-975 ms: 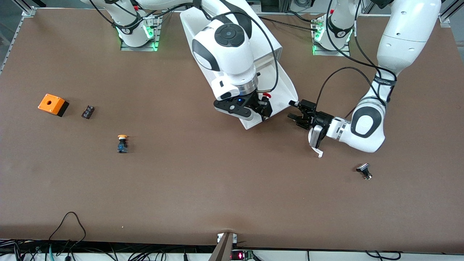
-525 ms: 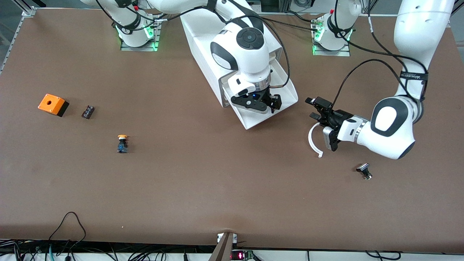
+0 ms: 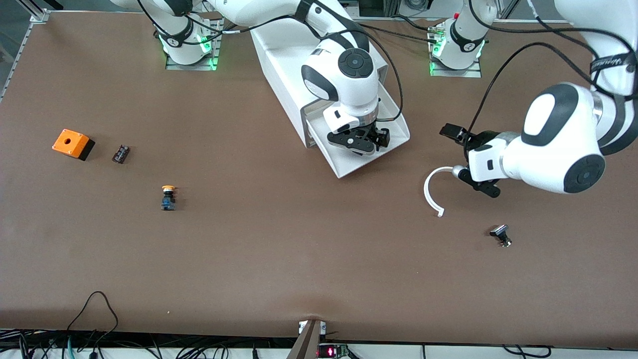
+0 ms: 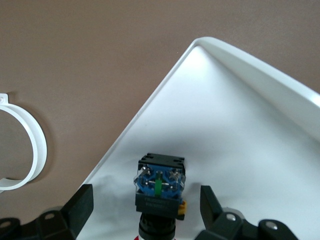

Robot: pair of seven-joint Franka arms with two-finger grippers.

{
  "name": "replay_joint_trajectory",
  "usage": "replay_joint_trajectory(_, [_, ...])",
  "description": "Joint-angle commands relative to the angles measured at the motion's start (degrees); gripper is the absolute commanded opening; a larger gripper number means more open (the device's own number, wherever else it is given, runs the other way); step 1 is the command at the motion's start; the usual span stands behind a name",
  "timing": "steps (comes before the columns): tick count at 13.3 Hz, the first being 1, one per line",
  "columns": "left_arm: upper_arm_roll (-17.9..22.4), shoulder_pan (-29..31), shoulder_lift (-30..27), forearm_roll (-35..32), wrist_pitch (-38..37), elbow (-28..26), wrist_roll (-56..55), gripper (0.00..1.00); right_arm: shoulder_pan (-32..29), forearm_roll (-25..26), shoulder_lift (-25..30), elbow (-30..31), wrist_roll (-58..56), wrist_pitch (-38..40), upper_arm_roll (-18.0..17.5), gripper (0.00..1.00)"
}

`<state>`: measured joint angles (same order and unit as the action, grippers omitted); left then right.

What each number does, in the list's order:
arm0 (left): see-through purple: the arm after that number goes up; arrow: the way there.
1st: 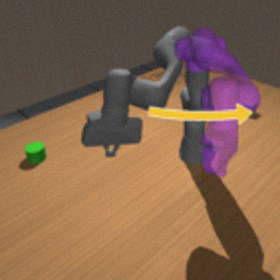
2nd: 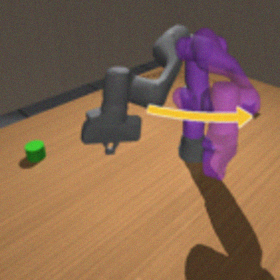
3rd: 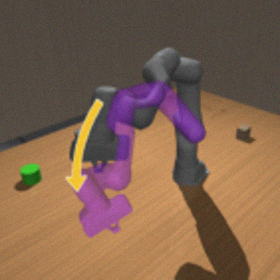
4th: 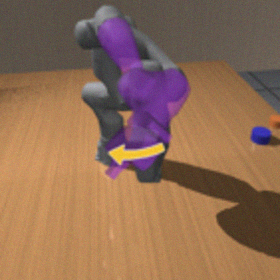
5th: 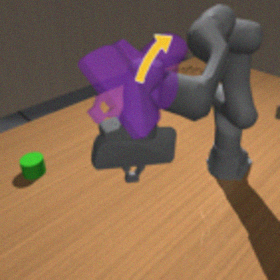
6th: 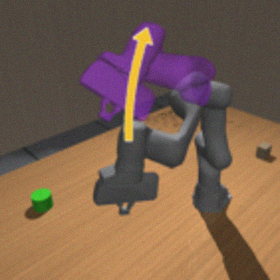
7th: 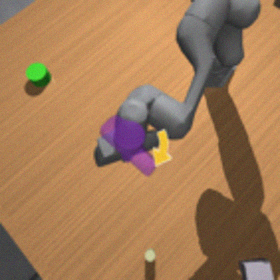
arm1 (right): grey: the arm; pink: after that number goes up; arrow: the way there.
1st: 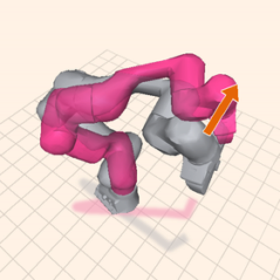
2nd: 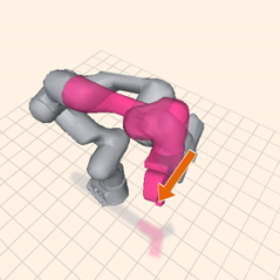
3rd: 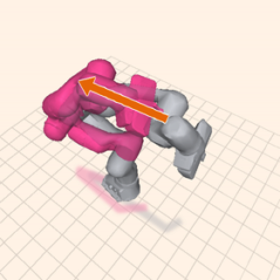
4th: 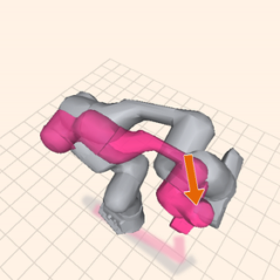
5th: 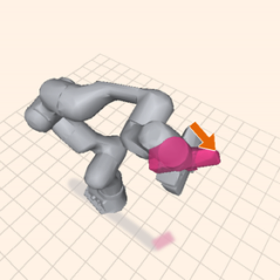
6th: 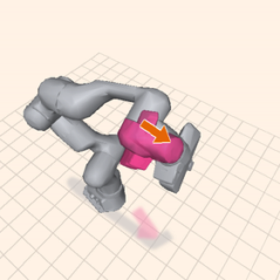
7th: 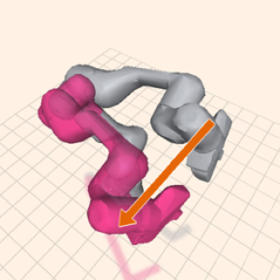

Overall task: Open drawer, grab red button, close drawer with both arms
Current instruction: 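Grasp the red button in the drawer with the right gripper while the left gripper withdraws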

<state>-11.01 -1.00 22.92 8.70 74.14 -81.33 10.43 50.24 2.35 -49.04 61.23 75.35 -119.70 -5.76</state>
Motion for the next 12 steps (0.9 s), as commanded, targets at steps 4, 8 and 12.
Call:
replay_joint_trajectory(4, [-1.64, -0.41, 2.29, -16.61, -4.9, 17.6, -2.88, 1.0, 1.17, -0.24, -1.05, -2.16, 0.33, 0.61, 0.4, 0.0])
replay_joint_trajectory(8, [-1.2, 1.0, 2.48, -17.14, 1.54, 17.61, -3.14, 1.0, 0.48, -0.33, -0.27, -2.34, 0.06, 1.39, 0.84, 0.0])
replay_joint_trajectory(12, [-1.73, 1.0, 0.29, -18.28, 1.79, 15.08, -11.39, 1.0, -5.58, -0.42, 1.14, -7.42, -6.07, 8.67, 0.75, 0.0])
